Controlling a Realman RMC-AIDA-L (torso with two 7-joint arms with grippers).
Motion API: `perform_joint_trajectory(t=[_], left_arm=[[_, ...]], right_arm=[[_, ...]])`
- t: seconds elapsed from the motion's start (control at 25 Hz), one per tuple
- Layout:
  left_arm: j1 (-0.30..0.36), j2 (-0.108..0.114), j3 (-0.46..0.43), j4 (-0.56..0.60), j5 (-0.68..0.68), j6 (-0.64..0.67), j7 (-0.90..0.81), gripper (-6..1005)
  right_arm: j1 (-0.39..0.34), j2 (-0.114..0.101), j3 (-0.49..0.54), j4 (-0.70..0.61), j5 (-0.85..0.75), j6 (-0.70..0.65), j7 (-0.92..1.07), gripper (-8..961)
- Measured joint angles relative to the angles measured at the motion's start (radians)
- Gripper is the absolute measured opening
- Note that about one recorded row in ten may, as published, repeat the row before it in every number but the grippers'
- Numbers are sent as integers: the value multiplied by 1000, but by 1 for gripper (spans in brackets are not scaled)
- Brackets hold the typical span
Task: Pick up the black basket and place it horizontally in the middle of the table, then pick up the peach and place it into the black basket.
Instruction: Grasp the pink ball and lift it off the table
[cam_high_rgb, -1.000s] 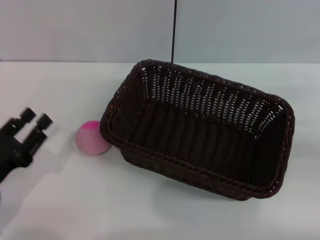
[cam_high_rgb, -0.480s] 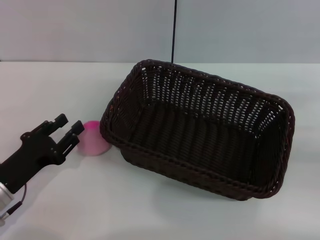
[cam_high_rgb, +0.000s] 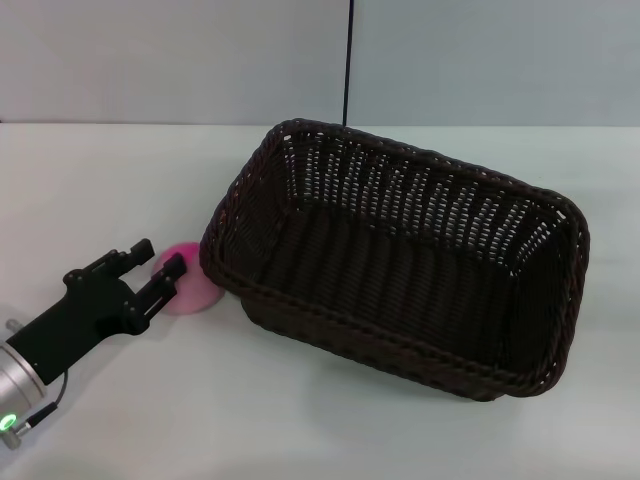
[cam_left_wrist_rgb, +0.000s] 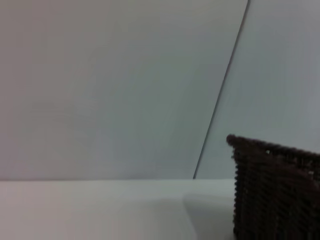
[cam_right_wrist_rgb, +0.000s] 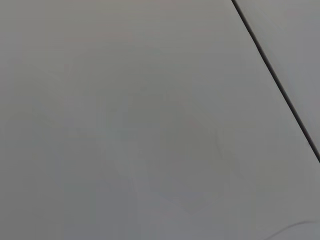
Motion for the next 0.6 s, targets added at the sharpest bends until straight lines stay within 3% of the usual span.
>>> perform_joint_trajectory(t=[0.6], left_arm=[[-5, 1, 41, -23, 8, -23, 36, 433]], right_arm=[[6, 2, -1, 8, 1, 3, -6, 354]])
